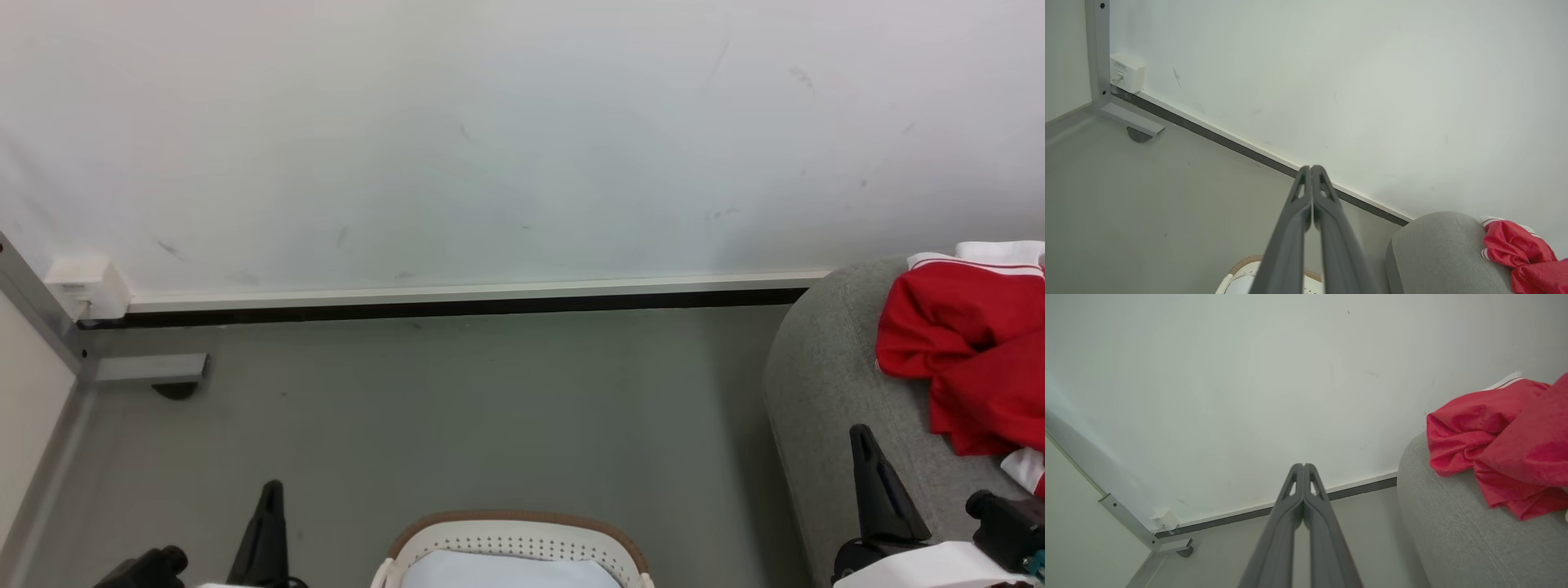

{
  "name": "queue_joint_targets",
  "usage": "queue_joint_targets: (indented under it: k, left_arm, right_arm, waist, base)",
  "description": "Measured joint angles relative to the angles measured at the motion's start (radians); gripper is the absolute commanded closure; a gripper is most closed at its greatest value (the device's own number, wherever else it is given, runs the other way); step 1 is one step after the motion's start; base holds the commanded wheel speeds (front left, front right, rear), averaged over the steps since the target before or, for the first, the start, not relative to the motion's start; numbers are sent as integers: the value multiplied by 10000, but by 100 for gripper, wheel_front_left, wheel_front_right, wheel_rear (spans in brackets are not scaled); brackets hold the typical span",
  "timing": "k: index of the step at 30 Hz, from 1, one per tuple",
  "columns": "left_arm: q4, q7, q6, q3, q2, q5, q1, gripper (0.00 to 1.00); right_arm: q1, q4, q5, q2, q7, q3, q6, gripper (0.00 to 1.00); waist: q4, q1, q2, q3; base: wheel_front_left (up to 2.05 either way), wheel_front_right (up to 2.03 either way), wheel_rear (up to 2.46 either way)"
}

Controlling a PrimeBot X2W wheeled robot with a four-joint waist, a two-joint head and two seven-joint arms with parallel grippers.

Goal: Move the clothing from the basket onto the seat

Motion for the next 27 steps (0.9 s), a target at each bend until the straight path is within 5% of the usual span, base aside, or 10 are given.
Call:
queue_joint_targets:
  k: [27]
  left_arm:
    - [-94, 1016, -31, 221, 4, -3791, -280, 100]
  right_arm:
    - [-3, -13, 3689, 86, 1014, -715, 0, 100]
  waist:
    - [136, 0, 0, 9]
  base:
    - [0, 0, 0]
